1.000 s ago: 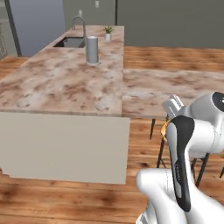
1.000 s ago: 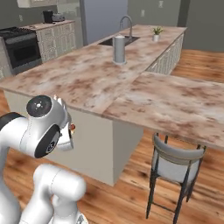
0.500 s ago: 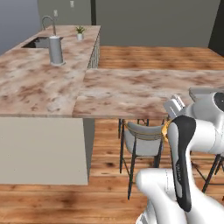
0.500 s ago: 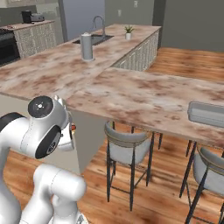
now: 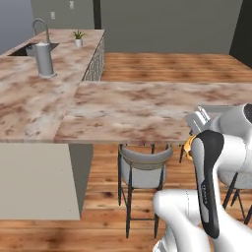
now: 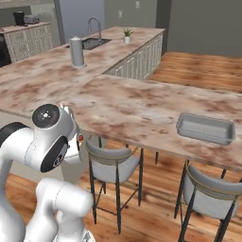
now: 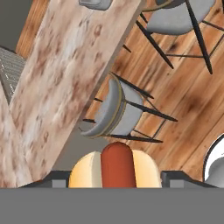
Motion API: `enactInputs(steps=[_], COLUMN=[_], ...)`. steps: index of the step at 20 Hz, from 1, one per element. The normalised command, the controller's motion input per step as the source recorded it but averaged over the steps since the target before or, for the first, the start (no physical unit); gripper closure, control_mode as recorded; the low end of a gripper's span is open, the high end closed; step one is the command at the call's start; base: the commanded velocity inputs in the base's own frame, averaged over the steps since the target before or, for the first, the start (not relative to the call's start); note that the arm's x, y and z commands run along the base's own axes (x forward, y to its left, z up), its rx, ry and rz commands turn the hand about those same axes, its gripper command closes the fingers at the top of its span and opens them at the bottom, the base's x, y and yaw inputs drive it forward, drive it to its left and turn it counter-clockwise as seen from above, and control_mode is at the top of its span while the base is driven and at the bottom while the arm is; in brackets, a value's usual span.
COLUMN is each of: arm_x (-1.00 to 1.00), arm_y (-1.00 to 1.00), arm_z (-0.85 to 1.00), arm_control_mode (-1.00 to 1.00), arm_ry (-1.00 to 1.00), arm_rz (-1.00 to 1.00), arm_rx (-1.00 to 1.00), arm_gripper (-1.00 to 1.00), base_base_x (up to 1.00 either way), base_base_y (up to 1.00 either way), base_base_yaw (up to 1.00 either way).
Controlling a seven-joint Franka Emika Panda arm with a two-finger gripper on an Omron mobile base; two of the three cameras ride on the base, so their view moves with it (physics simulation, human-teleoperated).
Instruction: Place the cold items (eggplant and orange) from the fridge in one tupperware on the dining counter. Place the warm items (hot dog and kebab skewer) in the stove area in another tupperware.
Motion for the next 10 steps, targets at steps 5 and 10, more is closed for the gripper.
enactInputs(steps=[5,10], arm_x=[0.0,0.0], arm_y=[0.0,0.0], arm_z=[0.0,0.0], arm_control_mode=[1.0,1.0], arm_ry=[0.0,0.0], arm_rz=[0.0,0.0], arm_rx=[0.0,0.0], arm_gripper=[1.0,1.0], base_base_x=[0.49,0.31], base_base_y=[-0.42,-0.79], base_base_yaw=[0.0,0.0])
